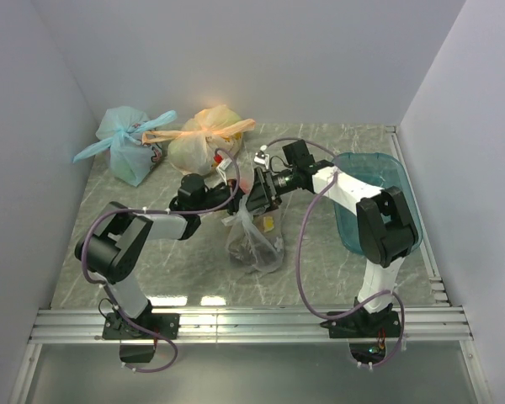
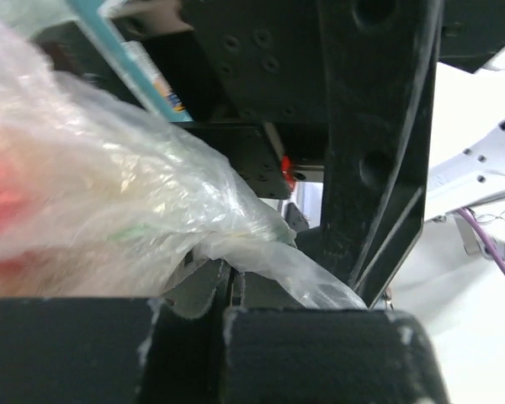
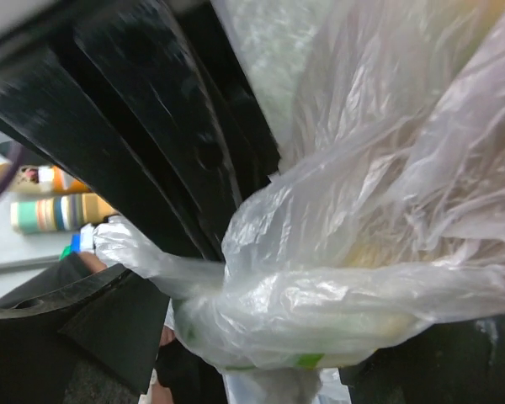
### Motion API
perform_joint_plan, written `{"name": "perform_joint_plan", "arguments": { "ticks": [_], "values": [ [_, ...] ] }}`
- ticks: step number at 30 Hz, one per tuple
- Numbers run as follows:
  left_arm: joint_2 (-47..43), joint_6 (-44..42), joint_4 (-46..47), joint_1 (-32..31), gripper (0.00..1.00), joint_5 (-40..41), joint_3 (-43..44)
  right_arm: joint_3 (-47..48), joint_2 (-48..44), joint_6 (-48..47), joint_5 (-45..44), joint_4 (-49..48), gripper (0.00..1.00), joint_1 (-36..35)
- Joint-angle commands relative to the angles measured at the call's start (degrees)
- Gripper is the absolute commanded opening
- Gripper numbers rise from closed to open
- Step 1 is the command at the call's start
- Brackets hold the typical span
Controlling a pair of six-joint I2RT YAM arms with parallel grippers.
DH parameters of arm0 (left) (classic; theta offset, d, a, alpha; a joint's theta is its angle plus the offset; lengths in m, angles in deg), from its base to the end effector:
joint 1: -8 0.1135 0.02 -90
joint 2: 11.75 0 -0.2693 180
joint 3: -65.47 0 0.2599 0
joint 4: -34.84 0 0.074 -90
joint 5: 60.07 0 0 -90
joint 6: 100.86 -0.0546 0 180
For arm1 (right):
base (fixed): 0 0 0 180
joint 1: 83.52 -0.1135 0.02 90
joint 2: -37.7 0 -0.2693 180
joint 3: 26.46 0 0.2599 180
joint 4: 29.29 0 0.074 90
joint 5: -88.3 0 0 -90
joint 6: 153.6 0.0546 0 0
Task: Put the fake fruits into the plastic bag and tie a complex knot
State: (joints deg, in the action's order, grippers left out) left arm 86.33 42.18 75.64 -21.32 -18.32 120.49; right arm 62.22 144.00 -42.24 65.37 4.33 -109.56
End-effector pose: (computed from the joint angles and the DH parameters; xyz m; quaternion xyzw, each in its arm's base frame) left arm 0.2922 -0.2108 0.1983 0.1420 0.7021 -0.6382 0.2820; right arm 0.3400 0.2221 0.2190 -0.2153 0.7782 0.5884 0.0438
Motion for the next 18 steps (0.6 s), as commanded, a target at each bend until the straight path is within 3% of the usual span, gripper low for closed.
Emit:
{"name": "perform_joint_plan", "arguments": {
  "ticks": [1, 3, 6, 12, 18],
  "values": [
    [0.53, 3.30, 12.55, -2.49, 0.00, -8.69, -0.01, 2.46, -1.62, 6.66, 1.49, -13.41, 0.75, -1.64],
    [0.71, 1.38, 13.44, -3.28, 0.01, -11.95, -0.62, 1.58, -4.07, 6.06, 0.35, -14.38, 0.75, -1.64],
    [-1.14, -5.65, 5.19, -3.73, 0.00, -9.68, -0.80, 0.96, -5.40, 4.83, -0.09, -11.86, 0.75, -1.99],
    [-0.79, -2.24, 8.34, -2.06, 0.01, -6.16, -0.63, 3.16, -6.11, -18.60, -4.30, 16.50, 0.77, -0.60],
    [-0.35, -2.41, 8.43, -1.97, 0.01, -6.68, -0.10, 7.46, -6.37, -25.85, -6.77, 28.67, 0.77, 1.61]
  ]
}}
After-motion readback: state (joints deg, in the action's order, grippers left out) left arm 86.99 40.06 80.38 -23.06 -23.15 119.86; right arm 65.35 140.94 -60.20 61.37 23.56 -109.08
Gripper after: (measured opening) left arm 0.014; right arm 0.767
